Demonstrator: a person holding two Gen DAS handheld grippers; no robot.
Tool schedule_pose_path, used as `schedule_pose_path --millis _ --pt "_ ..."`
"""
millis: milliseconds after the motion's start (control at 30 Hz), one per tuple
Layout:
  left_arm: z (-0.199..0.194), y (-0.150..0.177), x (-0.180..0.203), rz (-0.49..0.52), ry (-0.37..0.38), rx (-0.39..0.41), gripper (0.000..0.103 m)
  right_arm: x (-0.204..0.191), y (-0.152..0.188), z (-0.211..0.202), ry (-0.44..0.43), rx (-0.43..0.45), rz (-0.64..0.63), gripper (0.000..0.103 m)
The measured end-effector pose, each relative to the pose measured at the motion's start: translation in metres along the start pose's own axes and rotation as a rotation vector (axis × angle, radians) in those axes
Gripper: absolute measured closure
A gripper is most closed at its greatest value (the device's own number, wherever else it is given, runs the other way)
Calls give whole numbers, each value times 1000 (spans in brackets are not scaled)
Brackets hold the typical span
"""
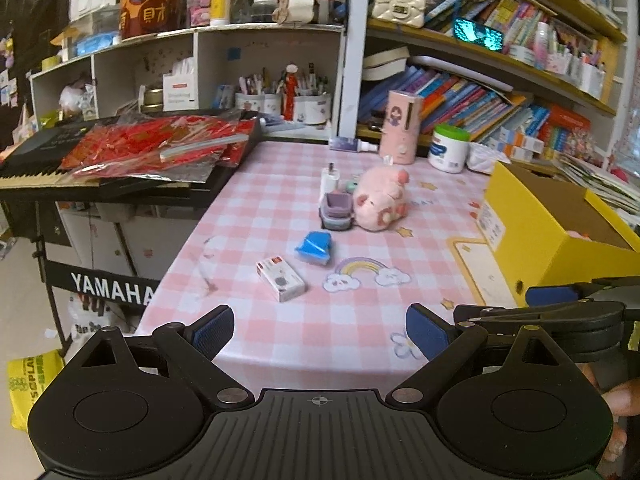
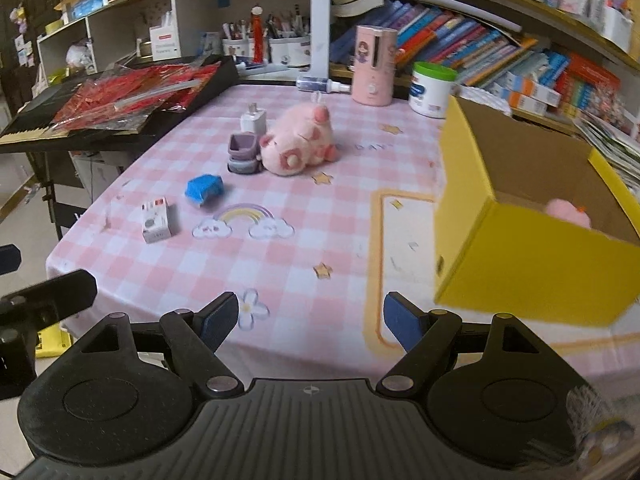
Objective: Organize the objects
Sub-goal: 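Grasp the white card box with the left gripper while the right gripper grasps the blue eraser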
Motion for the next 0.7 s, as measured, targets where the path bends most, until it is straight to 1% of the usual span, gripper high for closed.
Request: schedule_pose_path --millis 367,500,600,700 --pt "41 -24 -20 -58 -52 -26 8 -16 -41 44 -59 0 -64 26" --pt "55 -29 -25 -69 -93 -50 8 -18 -52 58 -73 -7 -74 26" --pt "64 -32 -30 -91 -95 -62 8 -19 -59 69 -83 -17 -78 26" --pt "73 -34 -31 -102 -79 -70 10 -21 -64 79 -88 -25 -80 26"
Point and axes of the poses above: each gripper's, at about its wrist camera, not at the fingertips, and z roughly the way its jaws point, x to its right, y to its underside, the point moved 4 cm from there along z, roughly the way its jaws point, and after that the axes turned 6 degrees about y, right-handed, at the moved point
